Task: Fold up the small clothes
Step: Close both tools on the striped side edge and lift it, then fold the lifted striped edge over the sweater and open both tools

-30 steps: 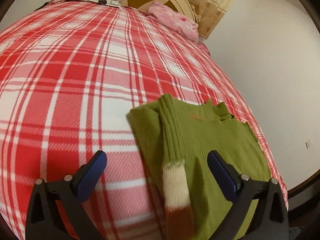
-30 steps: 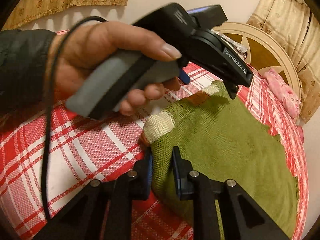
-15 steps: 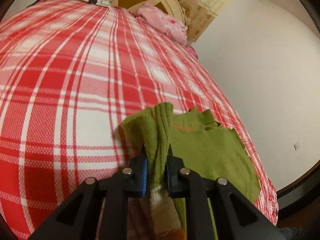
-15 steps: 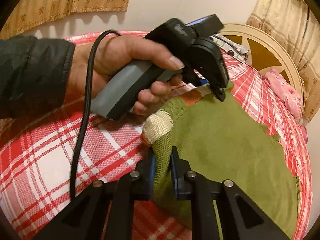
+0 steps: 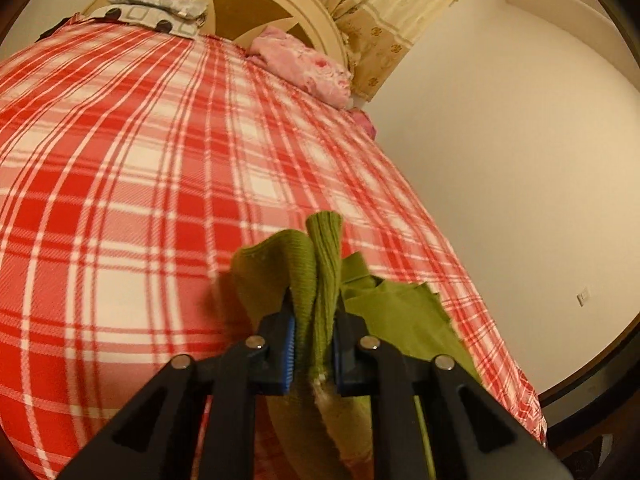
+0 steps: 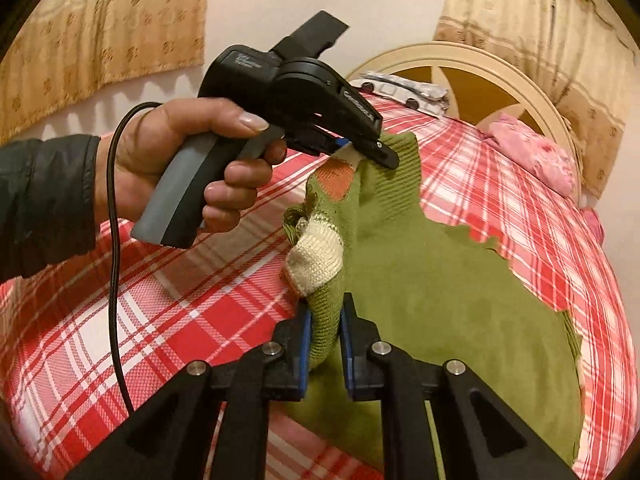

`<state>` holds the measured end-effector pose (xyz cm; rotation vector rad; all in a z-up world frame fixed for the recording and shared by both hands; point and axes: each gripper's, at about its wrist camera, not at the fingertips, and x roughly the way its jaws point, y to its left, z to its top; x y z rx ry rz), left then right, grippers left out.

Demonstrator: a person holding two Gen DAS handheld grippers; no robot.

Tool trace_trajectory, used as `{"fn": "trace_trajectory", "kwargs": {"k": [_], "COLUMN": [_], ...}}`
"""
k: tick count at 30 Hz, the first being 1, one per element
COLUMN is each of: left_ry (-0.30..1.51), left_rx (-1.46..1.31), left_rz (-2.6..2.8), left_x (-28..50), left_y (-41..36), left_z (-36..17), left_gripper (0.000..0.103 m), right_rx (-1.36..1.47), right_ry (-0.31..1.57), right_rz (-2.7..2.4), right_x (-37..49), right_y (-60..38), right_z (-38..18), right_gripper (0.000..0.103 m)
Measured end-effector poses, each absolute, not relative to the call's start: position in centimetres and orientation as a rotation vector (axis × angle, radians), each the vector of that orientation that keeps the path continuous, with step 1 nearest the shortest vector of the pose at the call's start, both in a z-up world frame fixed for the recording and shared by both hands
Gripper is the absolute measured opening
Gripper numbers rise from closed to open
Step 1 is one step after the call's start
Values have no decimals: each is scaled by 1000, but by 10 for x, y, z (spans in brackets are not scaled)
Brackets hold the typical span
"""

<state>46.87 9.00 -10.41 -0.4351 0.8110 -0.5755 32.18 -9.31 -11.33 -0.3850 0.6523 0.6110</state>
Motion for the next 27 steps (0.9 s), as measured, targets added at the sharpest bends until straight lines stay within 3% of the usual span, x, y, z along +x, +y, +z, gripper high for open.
{"fn": "trace_trajectory", "kwargs": {"k": [16, 27], "left_ry": [761, 801], "left_rx": [-335, -252], "left_rz": [-675, -760], "left_x": [475, 478], "left_y": [-13, -97], "left_z": [-59, -65], "left_gripper": [15, 15], "right_rx": [-224, -122], "right_ry": [610, 634], "right_rz": [500, 427], "right_x": [327, 323], "right_y": [-192, -263], "right_z": [-88, -91], "right_gripper": [12, 11]}}
